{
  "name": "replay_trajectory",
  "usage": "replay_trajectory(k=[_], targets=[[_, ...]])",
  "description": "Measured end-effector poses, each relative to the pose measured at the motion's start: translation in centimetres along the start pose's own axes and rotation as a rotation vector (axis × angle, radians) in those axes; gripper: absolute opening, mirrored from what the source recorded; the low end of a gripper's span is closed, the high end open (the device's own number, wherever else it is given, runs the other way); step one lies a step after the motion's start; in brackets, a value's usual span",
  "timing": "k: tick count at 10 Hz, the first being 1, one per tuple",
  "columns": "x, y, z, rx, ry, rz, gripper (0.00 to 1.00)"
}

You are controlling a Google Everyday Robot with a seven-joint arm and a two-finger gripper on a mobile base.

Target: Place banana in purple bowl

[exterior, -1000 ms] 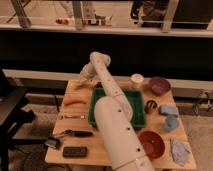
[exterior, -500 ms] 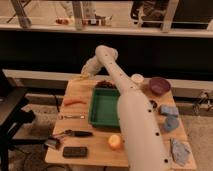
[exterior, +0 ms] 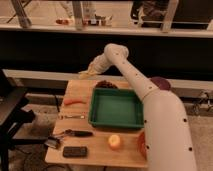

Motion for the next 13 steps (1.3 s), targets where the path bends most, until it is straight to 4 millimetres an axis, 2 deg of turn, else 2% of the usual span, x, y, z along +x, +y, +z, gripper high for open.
replay_trajectory(k=[3,6,8,13], targets=[[2.6,0.9,-5.1,0.059,0.047,0.072,0.04],[7.1,2.0,-10.8,0.141,0.127,0.171,0.04],[9.7,2.8,-13.0,0.178,0.17,0.238,0.04],[18.3,6.3,-17.9,0.272,0.32,0.434,0.04]])
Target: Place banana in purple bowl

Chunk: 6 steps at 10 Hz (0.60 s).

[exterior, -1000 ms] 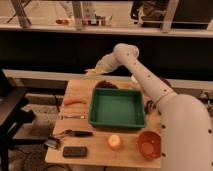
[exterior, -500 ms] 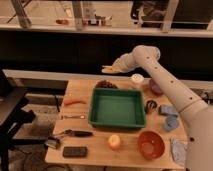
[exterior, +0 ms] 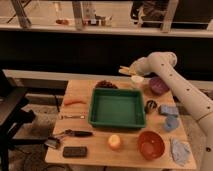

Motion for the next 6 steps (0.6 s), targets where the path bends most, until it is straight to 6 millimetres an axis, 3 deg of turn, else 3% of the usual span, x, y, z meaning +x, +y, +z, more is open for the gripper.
replay_trajectory(k=[3,6], targets=[[6.2,-0.6,-1.5,0.067,0.093,0.11,0.04],[10.8,-0.5,-3.0,0.112,0.164,0.198,0.04]])
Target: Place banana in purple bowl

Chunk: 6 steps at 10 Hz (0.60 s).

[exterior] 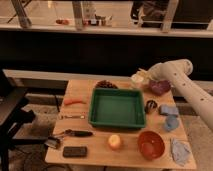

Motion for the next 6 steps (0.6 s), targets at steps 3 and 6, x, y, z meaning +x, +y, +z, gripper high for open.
replay_trajectory(k=[3,6], targets=[[2.6,0.4,-0.2,0.022,0.044,0.044,0.04],[4.7,-0.2,0.1,0.035,0.072,0.046,0.04]])
